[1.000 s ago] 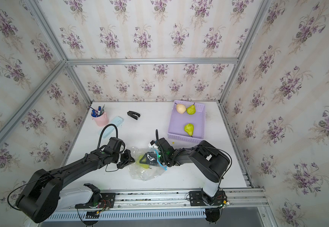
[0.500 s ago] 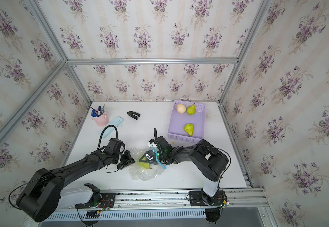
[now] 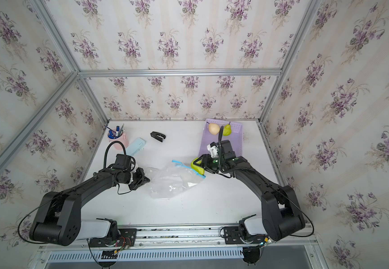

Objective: Open the zip-top bag and take out the pear
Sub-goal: Place the pear in the basket.

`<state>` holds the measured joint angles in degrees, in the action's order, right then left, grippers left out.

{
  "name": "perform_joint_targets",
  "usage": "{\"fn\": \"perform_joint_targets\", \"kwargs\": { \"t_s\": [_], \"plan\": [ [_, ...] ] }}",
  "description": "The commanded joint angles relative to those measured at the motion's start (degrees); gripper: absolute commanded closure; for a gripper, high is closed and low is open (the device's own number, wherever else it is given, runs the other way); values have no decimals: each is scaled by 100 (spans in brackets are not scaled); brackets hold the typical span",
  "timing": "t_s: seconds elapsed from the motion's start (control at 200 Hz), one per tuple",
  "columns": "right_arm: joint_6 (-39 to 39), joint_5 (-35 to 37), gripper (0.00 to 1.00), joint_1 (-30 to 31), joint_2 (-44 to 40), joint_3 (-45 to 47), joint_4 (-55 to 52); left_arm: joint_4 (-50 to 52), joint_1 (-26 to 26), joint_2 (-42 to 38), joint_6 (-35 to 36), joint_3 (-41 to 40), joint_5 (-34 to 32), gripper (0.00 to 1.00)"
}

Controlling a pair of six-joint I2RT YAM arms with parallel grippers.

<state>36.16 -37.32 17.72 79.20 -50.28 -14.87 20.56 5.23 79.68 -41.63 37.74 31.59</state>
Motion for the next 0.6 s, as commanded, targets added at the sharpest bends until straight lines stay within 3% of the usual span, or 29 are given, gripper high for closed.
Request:
{"fn": "perform_joint_targets", "kwargs": {
  "t_s": [0.0,0.165,0.235,0.28,0.32,0.38,0.48,0.595],
  "plan": [
    [-164,-113,53,-730,38,-324,-374,118,-181,178,351,274,-23,98],
    [339,-84,50,-1603,939,-1179,393,296,-488,519,427,873,-77,97],
    [267,50,39,-1648,1617,-1865,302,352,-523,556,428,1105,-61,93],
    [206,118,30,-1648,2076,-2290,161,321,-523,497,439,1249,8,80],
    [181,232,23,-1648,2344,-2568,134,321,-523,368,417,1372,59,45],
    [172,318,16,-1655,2538,-2811,264,326,-515,29,372,1559,130,2],
    [19,472,10,-1690,2559,-3220,155,514,-515,-475,324,1981,438,0],
    [-192,650,5,-1754,2138,-3265,-47,1048,-514,-1111,331,2483,283,0]
  ]
}}
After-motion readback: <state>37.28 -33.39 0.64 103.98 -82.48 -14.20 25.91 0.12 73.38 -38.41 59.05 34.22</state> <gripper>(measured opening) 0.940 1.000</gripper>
